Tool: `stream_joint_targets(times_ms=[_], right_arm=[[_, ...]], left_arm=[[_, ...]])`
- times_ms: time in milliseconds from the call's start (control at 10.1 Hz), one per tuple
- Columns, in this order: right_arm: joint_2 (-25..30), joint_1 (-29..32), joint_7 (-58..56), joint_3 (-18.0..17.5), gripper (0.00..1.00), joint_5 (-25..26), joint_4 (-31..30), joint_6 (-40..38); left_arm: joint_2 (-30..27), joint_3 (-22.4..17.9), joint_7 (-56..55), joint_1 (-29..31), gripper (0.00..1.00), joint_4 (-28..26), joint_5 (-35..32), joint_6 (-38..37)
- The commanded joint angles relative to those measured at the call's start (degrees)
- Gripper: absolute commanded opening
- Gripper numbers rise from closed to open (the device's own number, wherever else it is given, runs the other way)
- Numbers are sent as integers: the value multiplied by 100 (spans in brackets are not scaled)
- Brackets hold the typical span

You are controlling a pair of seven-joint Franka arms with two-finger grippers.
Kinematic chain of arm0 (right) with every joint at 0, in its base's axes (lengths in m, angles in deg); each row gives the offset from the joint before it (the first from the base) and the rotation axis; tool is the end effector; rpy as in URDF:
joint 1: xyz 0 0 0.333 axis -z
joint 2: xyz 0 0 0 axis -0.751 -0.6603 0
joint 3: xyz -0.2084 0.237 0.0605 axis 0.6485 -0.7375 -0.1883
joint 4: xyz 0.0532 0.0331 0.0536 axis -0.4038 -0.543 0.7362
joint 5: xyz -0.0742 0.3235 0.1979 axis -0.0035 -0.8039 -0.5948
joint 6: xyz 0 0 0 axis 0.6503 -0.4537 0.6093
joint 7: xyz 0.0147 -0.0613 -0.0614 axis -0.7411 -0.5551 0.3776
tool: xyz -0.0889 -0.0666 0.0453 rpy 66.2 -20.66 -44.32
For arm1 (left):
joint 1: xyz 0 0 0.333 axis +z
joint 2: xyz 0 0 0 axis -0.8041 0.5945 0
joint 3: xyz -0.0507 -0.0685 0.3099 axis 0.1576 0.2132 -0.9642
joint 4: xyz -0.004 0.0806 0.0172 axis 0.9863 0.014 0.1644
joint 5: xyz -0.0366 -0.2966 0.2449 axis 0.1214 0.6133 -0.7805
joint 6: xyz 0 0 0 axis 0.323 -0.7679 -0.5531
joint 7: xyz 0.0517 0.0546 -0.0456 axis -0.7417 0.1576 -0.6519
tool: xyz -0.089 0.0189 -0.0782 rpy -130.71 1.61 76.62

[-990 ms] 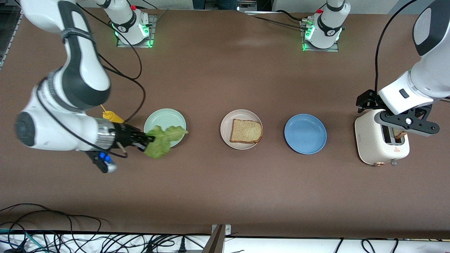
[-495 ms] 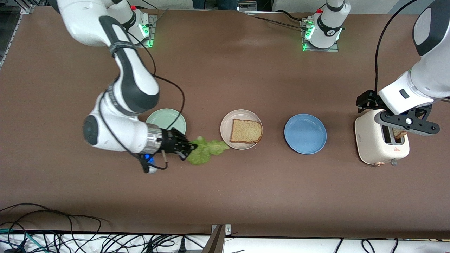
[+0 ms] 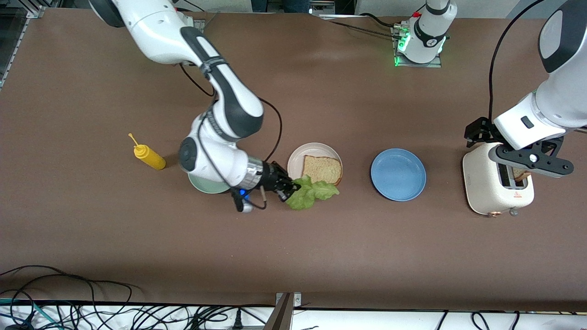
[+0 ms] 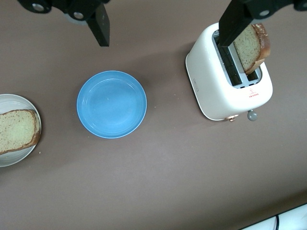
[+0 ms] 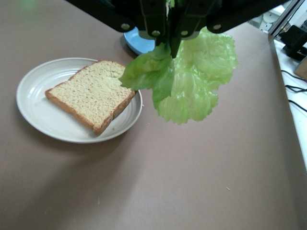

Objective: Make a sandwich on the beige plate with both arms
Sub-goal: 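Carry the lettuce leaf with the right gripper over the beige plate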

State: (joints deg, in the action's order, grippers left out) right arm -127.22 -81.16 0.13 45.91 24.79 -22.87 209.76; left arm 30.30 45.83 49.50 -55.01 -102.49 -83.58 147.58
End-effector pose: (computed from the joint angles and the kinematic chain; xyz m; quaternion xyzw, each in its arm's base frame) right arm 0.6426 0.4605 0.3098 -0.8163 0.4789 0.1558 0.2829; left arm 0.6189 -0.0741 0.5689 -0.9876 0.1502 0.0275 0.0364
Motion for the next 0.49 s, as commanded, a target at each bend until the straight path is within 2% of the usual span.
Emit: stream_joint_targets(times_ms=[0, 198, 396], right_arm=[[70, -433, 17, 63, 0, -32, -705, 822], [114, -697, -27, 63, 0, -32, -1286, 1456], [306, -707, -193, 72, 0, 30, -1752, 1502]], left_arm=[[11, 3, -29, 8, 100, 86, 146, -62], [11, 2, -29, 8, 100, 86, 146, -62], [11, 3, -29, -1, 100, 86, 146, -62]])
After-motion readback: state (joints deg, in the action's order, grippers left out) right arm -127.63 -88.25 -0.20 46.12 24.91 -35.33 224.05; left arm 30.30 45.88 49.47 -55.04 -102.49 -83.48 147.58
